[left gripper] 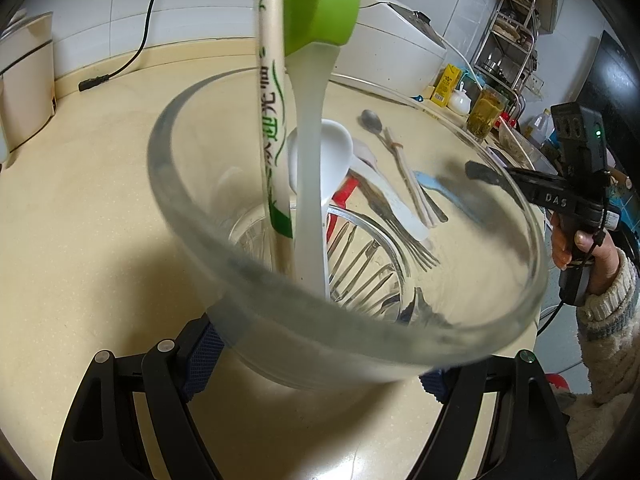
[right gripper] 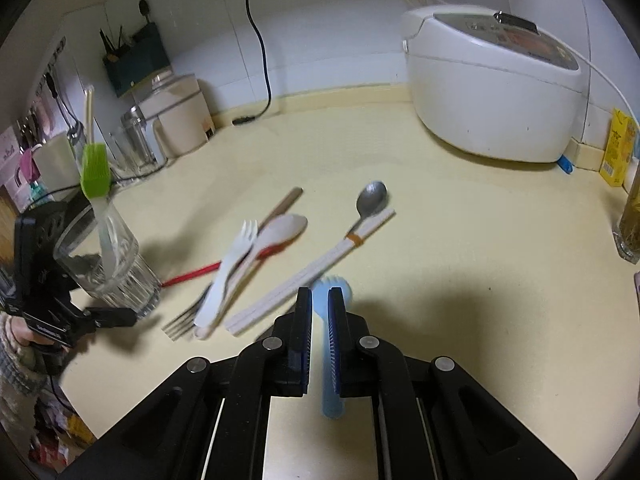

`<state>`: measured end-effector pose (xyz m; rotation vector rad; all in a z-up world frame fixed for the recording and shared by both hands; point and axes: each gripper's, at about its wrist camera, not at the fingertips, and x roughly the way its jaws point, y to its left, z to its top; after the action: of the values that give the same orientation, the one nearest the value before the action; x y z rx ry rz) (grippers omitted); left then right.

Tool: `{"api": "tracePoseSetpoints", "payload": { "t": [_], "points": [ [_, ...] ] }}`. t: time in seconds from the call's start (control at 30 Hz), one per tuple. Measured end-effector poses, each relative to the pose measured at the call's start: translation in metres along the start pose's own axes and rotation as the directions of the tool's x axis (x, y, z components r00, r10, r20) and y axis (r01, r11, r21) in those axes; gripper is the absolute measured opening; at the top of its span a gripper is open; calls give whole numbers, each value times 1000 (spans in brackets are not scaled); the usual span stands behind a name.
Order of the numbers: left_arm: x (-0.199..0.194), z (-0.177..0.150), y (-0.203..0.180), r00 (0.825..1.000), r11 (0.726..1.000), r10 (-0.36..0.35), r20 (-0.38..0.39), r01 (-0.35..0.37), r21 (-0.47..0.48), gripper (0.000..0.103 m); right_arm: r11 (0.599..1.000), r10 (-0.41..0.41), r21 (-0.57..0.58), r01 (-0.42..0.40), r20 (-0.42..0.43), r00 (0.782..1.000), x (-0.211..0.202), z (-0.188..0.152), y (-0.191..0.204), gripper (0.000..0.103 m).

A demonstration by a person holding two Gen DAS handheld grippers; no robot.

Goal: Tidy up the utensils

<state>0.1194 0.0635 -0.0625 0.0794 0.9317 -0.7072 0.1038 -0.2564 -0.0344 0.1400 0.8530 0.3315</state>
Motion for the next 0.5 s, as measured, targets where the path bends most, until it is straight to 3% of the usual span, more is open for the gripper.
{"api": "tracePoseSetpoints", "payload": {
  "t": [0.1, 0.23, 0.37, 0.5],
  "points": [
    [0, 0, 0, 1000, 1000, -3, 1, 3, -2, 84, 999, -19, -30, 18, -41, 999, 6, -7, 0, 9],
    [0, -1, 1, 1000, 1000, -5, 1, 5, -4, 84, 997, -39, -70, 33, -84, 996, 17, -14, 7, 22],
    [0, -1, 0, 1000, 1000, 1, -1, -1, 1, 84, 983, -141, -131, 129, -89, 986, 30, -13, 14, 23],
    [0, -1, 2, 1000, 1000, -6, 1, 6, -4, 84, 977, -143, -168, 129, -75, 987, 35, -11, 20, 25]
  ]
}}
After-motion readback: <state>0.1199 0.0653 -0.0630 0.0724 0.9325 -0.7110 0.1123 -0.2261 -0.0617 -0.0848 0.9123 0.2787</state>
